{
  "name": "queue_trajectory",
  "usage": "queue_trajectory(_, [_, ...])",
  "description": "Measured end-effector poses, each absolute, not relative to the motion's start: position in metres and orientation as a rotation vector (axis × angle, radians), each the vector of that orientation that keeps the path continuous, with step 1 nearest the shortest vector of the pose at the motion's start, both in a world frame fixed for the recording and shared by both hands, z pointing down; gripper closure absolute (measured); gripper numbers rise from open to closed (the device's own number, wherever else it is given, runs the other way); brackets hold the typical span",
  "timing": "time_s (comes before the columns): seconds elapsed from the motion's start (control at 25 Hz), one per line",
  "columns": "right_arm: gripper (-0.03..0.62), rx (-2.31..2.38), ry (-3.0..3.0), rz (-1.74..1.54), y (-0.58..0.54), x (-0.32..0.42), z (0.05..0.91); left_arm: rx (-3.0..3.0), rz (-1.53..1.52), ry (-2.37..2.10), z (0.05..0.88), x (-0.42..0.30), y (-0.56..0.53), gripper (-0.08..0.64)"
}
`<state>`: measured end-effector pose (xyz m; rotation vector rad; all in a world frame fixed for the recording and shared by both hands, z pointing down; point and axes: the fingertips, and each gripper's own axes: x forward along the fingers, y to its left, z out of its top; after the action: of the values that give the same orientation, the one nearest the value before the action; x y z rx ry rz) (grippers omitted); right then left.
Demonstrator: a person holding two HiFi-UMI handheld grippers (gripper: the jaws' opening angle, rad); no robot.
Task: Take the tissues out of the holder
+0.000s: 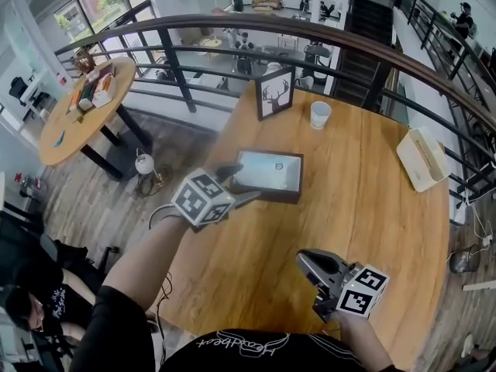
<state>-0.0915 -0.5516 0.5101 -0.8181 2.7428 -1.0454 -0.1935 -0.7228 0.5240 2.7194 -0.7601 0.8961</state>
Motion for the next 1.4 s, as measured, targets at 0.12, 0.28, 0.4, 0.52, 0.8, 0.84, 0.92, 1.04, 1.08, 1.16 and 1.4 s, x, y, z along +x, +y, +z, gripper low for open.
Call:
queue_trajectory(0.12, [0.575,-0.824,2.740,-1.072,-0.553,-0.090,0.518,2.653,0.919,-0.779,0.536,-0.202,-0.749,0.261])
queue_trajectory(0.28, [0.575,-0.804,2.746,-1.106,-0.555,-0.092,0.527,2.608,0.989,-0.811,0.552,-0.207,-0.774,0.261])
queue_trajectory(0.4, [0.575,-0.800,2.748,-1.134,-0.552,-0.092,0.534,2.593,1.052,-0.809,0.564,-0.203,-0.785,0.244])
queue_trajectory(0.52, [0.575,-0.799,2.758,-1.174,-0.546,-0.093,0.544,2.567,1.131,-0.789,0.576,-0.201,-0.791,0.238])
queue_trajectory(0.8, [0.575,-0.780,2.764,-1.231,-0.538,-0.103,0.558,2.491,1.229,-0.764,0.594,-0.198,-0.802,0.238])
queue_trajectory(0.84, [0.575,-0.780,2.764,-1.235,-0.538,-0.103,0.559,2.482,1.250,-0.755,0.595,-0.198,-0.803,0.238])
queue_trajectory(0.92, [0.575,-0.793,2.762,-1.239,-0.539,-0.102,0.559,2.466,1.283,-0.737,0.597,-0.196,-0.804,0.238])
queue_trajectory(1.04, [0.575,-0.817,2.763,-1.224,-0.543,-0.098,0.557,2.471,1.352,-0.722,0.601,-0.197,-0.804,0.238])
queue_trajectory(1.08, [0.575,-0.824,2.764,-1.216,-0.544,-0.096,0.555,2.477,1.375,-0.719,0.602,-0.197,-0.804,0.239])
queue_trajectory(1.16, [0.575,-0.838,2.765,-1.201,-0.546,-0.092,0.554,2.478,1.415,-0.716,0.605,-0.197,-0.804,0.250])
queue_trajectory(1.4, [0.575,-0.876,2.748,-1.200,-0.540,-0.084,0.556,2.488,1.497,-0.716,0.605,-0.197,-0.799,0.332])
